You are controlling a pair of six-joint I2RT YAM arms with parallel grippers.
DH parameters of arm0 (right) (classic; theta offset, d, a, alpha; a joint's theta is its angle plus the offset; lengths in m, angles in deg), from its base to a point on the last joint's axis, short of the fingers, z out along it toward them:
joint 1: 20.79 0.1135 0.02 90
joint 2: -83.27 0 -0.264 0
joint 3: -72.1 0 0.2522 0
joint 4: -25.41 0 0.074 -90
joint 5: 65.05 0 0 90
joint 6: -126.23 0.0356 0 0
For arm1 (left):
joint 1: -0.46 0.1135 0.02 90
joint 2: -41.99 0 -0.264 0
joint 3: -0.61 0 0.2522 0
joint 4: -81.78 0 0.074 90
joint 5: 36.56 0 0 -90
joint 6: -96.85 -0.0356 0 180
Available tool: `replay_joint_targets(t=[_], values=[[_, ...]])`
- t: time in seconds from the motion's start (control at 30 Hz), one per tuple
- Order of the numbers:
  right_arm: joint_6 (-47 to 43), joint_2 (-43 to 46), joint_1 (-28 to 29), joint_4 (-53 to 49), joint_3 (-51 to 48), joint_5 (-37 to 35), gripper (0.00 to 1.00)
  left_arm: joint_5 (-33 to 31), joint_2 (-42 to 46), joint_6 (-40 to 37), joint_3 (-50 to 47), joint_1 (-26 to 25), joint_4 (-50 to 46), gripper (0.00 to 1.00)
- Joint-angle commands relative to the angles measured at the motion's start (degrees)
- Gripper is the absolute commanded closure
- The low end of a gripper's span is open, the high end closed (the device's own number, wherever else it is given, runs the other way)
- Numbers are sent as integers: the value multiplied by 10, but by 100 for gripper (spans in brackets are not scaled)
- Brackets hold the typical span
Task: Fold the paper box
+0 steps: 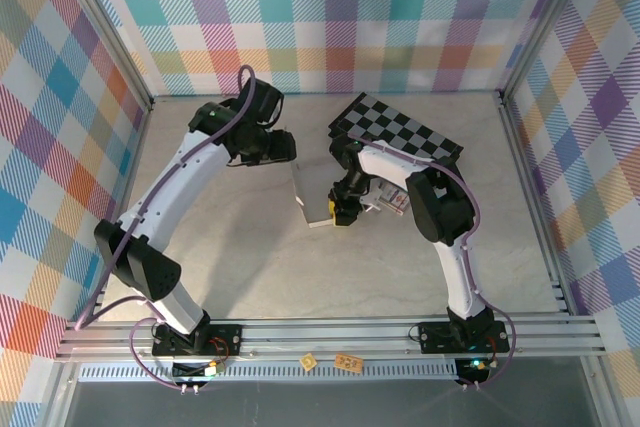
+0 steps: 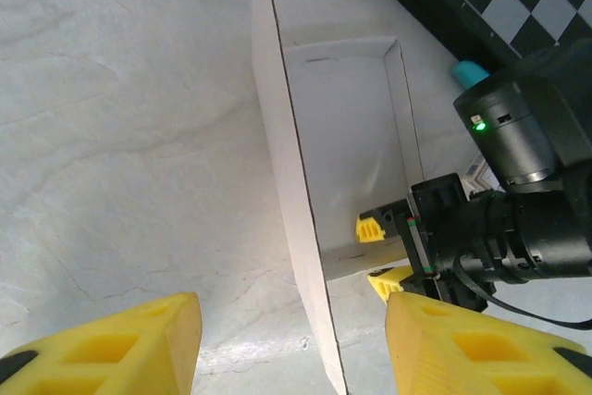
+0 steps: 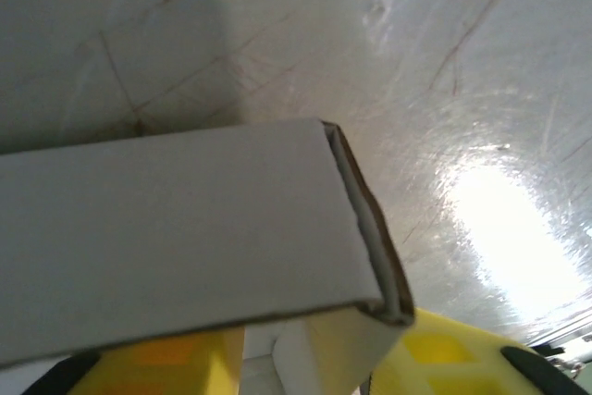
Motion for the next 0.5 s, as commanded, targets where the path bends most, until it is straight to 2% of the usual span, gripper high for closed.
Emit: replay_joint_targets(t=[0.0, 0.23, 0.37, 0.47], values=[[4, 38, -1, -15, -3, -6, 57, 26, -16, -18, 9, 5, -26, 45], [-42, 72, -16, -35, 17, -25, 39, 32, -50, -39, 15, 2, -16, 47], [-75, 101, -28, -56, 37, -54, 35, 17, -81, -55, 37, -6, -17, 51], [-121, 123, -41, -66, 55, -88, 36, -8, -105, -70, 58, -10, -29, 58]])
